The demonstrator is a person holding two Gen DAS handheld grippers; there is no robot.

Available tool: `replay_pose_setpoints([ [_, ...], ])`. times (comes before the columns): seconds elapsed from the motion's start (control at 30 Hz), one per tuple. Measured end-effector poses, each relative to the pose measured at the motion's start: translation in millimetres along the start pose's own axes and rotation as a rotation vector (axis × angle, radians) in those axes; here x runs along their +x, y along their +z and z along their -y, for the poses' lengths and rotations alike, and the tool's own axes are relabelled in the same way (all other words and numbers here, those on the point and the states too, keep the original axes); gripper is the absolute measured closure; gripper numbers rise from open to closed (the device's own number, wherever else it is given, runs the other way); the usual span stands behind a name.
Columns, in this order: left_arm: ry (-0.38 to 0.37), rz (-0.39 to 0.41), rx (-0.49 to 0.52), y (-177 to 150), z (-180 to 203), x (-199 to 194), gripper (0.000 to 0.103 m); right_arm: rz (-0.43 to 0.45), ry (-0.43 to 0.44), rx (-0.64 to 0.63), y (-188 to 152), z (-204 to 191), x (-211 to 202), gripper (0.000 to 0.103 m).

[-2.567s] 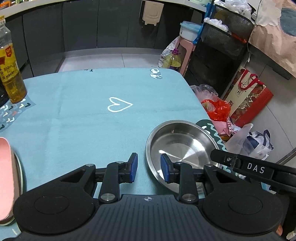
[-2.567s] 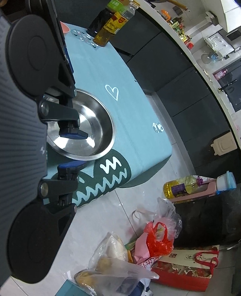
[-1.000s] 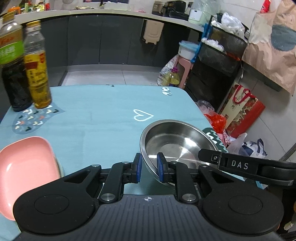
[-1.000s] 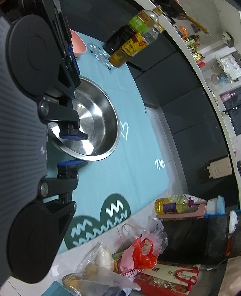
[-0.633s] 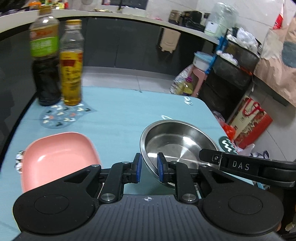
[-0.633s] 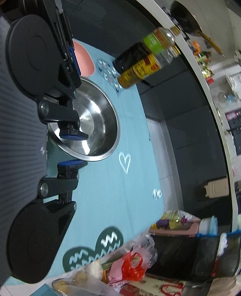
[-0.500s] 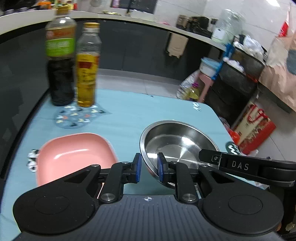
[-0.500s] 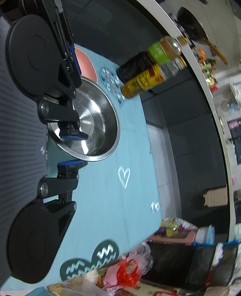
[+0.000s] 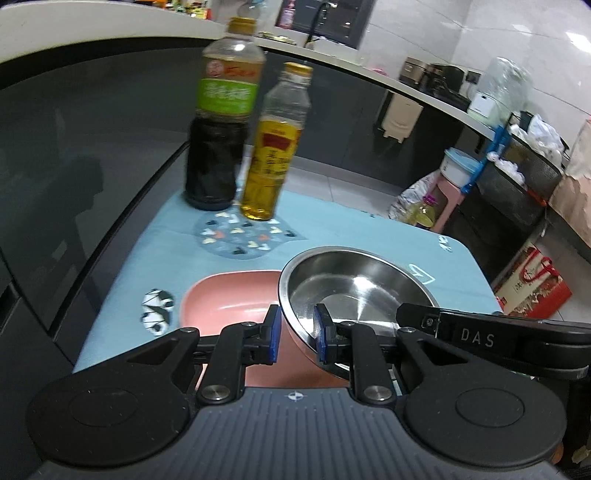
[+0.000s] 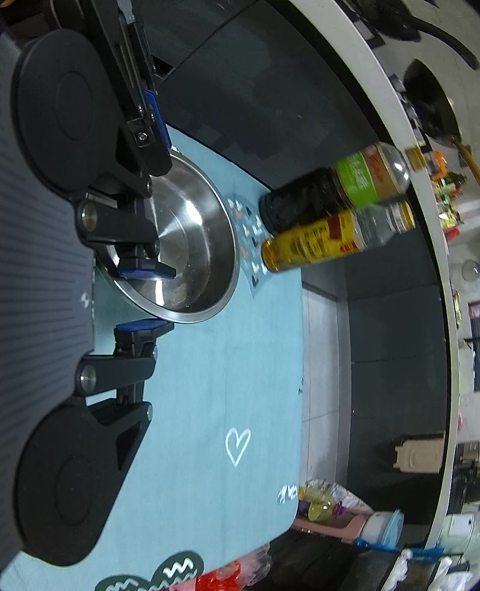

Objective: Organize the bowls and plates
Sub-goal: 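Carry the steel bowl with both grippers and lower it into the pink dish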

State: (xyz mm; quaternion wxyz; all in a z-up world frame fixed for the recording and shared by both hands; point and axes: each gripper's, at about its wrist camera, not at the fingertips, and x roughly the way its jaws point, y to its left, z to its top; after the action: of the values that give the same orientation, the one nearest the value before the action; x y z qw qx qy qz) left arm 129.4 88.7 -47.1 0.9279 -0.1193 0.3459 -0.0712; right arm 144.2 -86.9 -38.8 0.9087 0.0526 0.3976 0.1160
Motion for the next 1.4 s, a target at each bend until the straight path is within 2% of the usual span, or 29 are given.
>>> replay_pose_setpoints([
  [0.27,0.024,-0.008,-0.048,-1.8,-32.5,0.2,0.087,-0.043,0.015,-0.051,-1.2,-30.5,16.4,0.083],
  [0.57,0.036,-0.051,-0.065,-7.8,-50.1,12.9,0.087,-0.093,0.009,-0.071,-5.1,-41.8,35.4,0.082],
  [1.03,0.054,-0.075,-0.066,-13.2,-59.9,23.2,0.086,-0.149,0.005,-0.08,-12.6,-48.1,54.3,0.082],
  [1.4,0.07,-0.087,-0.044,-15.2,-59.2,23.9,0.083,-0.135,-0.006,-0.074,-13.6,-44.8,51.0,0.082],
])
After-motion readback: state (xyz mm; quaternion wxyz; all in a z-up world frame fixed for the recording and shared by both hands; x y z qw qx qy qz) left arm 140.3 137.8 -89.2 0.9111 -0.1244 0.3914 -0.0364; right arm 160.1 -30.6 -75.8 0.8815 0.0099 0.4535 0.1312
